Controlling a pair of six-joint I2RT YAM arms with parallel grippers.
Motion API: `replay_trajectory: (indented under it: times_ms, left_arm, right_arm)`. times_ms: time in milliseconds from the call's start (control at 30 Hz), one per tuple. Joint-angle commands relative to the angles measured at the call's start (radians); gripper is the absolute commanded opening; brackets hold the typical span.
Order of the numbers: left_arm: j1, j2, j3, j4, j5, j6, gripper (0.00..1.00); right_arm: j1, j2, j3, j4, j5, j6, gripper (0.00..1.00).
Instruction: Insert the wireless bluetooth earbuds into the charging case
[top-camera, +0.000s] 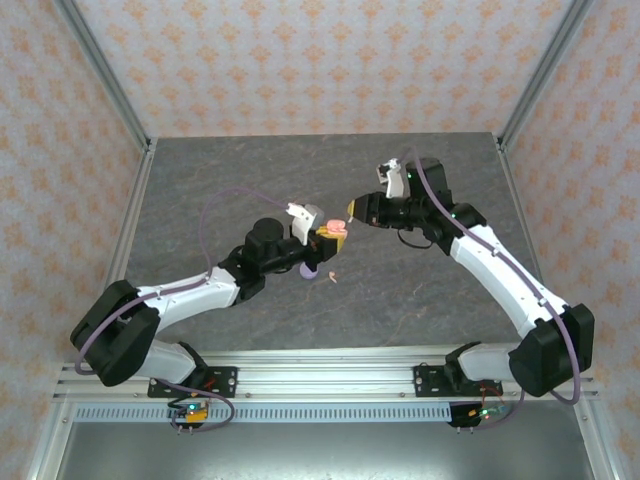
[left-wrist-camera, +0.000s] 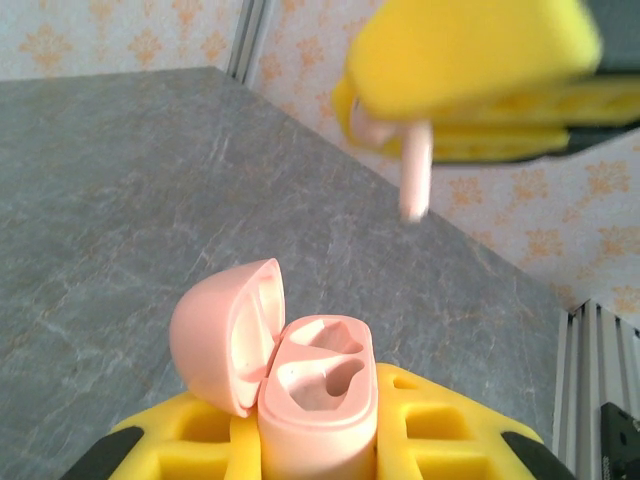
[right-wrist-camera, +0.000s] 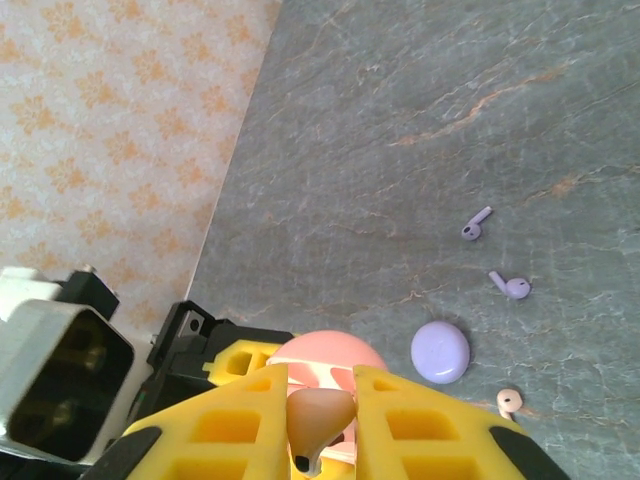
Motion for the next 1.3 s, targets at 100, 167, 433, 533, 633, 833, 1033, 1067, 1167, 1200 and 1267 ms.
replay_trajectory:
  times_ms: [100, 167, 433, 533, 633, 833, 1033, 1067, 1167, 1200, 1267]
  left_arm:
    - [0.006, 0.007, 0.055, 0.047, 0.025, -0.011, 0.14]
    - [0.006, 0.006, 0.059, 0.035, 0.019, -0.009, 0.14]
    - [0.006, -0.003, 0.067, 0.024, 0.017, -0.009, 0.14]
    - [0.006, -0.004, 0.074, 0.014, 0.019, -0.006, 0.14]
    - [0.006, -0.002, 0.079, 0.009, 0.025, -0.002, 0.14]
    - [0.006, 0.002, 0.085, 0.003, 0.029, -0.004, 0.14]
    - [0.005, 0.002, 0.09, -0.006, 0.027, -0.006, 0.15]
    - [0.005, 0.001, 0.092, -0.009, 0.022, -0.007, 0.15]
    - [0.006, 0.002, 0.099, -0.023, 0.001, -0.015, 0.15]
    - [0.006, 0.002, 0.102, -0.031, -0.005, -0.017, 0.15]
    - [0.005, 0.004, 0.109, -0.038, -0.01, -0.02, 0.15]
  right_arm:
    - [0.028, 0.003, 0.023, 0.028, -0.011, 0.004, 0.19]
    - [0.033, 0.009, 0.025, 0.03, -0.009, 0.006, 0.19]
    - [0.045, 0.03, 0.034, 0.03, -0.009, 0.006, 0.19]
    - [0.045, 0.033, 0.036, 0.028, -0.008, 0.006, 0.19]
    - [0.045, 0.034, 0.036, 0.029, -0.003, 0.009, 0.19]
    - [0.047, 0.039, 0.038, 0.022, 0.012, 0.007, 0.19]
    - [0.047, 0.047, 0.039, 0.016, 0.018, 0.004, 0.19]
    - [0.047, 0.047, 0.038, 0.011, 0.022, 0.002, 0.19]
    - [0.048, 0.045, 0.038, -0.005, 0.029, -0.01, 0.19]
    - [0.048, 0.046, 0.035, -0.011, 0.031, -0.014, 0.19]
    - [0.049, 0.045, 0.032, -0.021, 0.033, -0.022, 0.19]
